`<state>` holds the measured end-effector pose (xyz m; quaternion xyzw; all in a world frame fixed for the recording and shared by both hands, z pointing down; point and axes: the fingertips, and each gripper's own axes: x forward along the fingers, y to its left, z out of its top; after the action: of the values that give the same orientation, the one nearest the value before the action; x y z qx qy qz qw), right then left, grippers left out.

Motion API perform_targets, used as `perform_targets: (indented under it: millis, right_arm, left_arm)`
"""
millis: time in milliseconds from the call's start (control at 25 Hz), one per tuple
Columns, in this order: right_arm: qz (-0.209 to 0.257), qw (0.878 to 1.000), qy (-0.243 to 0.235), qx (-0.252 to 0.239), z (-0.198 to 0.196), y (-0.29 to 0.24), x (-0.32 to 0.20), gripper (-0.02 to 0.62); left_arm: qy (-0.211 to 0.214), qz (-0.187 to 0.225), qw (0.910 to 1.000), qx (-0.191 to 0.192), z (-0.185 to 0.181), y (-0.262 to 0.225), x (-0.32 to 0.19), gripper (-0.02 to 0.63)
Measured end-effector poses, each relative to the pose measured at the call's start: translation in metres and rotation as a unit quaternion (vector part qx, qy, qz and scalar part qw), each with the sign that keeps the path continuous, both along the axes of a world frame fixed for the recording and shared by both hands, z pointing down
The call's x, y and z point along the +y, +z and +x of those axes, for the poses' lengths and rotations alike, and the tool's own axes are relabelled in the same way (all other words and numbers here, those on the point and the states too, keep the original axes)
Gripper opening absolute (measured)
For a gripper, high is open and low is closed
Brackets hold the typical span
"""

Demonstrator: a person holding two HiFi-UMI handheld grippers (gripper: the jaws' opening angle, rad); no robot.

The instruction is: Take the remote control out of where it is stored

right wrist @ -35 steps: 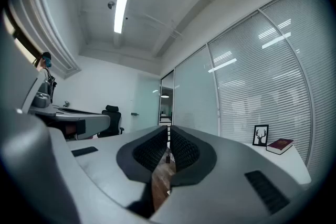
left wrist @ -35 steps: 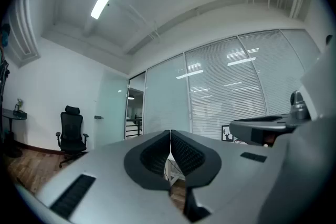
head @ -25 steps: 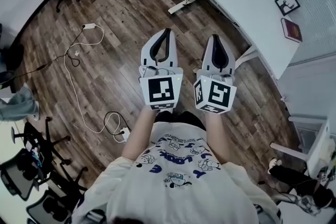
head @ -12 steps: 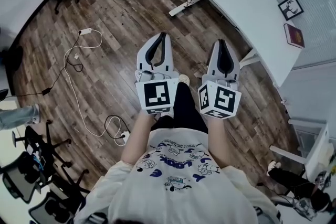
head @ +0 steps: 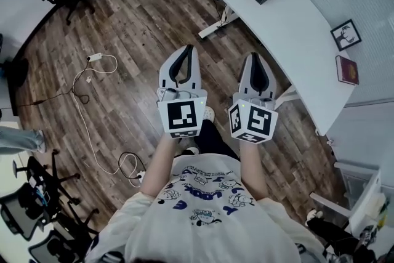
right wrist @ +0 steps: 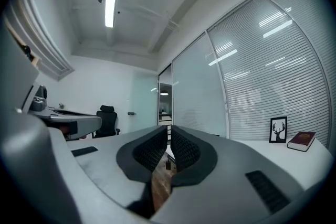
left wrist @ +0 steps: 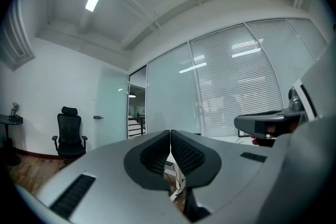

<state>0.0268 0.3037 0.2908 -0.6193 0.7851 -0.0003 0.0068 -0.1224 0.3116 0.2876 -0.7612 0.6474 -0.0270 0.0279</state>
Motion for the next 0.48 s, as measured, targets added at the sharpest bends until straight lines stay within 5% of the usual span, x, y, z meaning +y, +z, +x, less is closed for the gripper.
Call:
perform_targets:
  millis: [480]
  right_arm:
    - [0.006, 1.0, -0.02, 0.006, 0.03, -0.011, -0.151, 0.035]
  left_arm:
    - [-0.002, 0.01, 0.9999, 0.011, 0.038, -0.011, -0.148, 0.018]
